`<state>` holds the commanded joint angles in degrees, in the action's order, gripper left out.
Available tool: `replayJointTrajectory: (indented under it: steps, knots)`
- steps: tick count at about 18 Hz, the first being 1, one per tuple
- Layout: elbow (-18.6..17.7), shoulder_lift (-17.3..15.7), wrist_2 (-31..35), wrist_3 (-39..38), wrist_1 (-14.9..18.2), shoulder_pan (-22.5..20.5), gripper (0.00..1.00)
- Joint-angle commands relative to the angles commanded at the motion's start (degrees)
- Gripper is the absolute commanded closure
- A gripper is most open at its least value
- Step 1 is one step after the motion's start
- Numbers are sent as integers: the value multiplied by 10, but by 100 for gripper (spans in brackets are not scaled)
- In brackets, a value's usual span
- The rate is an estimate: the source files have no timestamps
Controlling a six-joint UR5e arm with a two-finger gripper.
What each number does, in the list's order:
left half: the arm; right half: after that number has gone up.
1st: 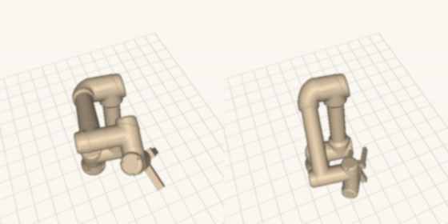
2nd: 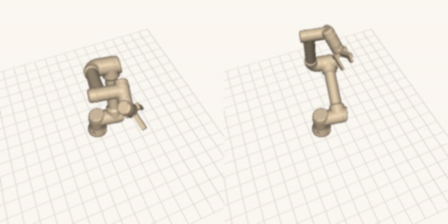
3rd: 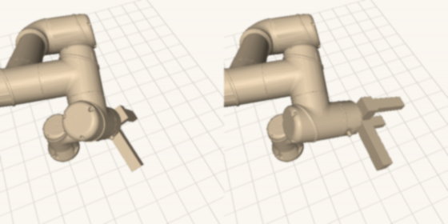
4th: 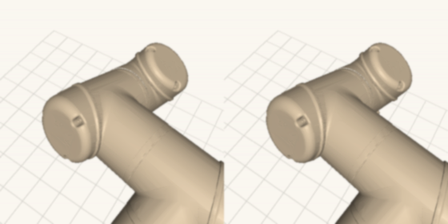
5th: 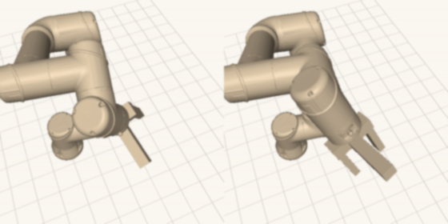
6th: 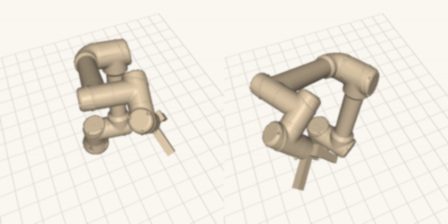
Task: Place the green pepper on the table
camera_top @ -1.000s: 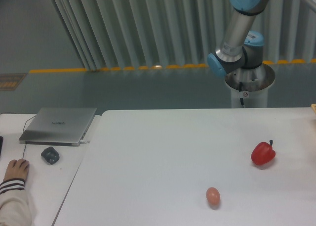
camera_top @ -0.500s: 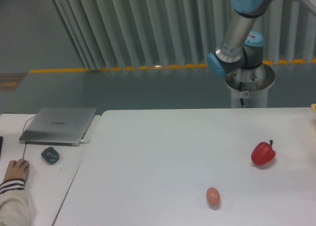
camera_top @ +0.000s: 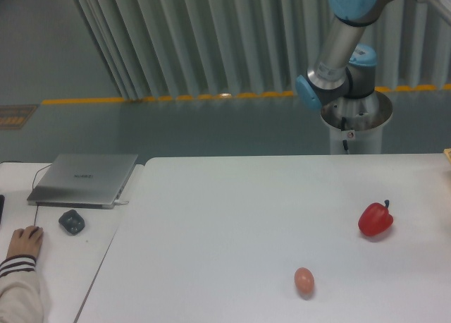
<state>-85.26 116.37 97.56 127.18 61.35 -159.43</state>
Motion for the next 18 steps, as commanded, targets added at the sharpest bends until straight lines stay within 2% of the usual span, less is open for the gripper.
replayJointTrajectory:
  steps: [4, 10, 18]
  knots:
    - [20, -20, -2, 0, 6, -6, 72]
    - [29, -46, -4, -21, 6, 4, 72]
    - [22, -63, 3, -183, 16, 95, 72]
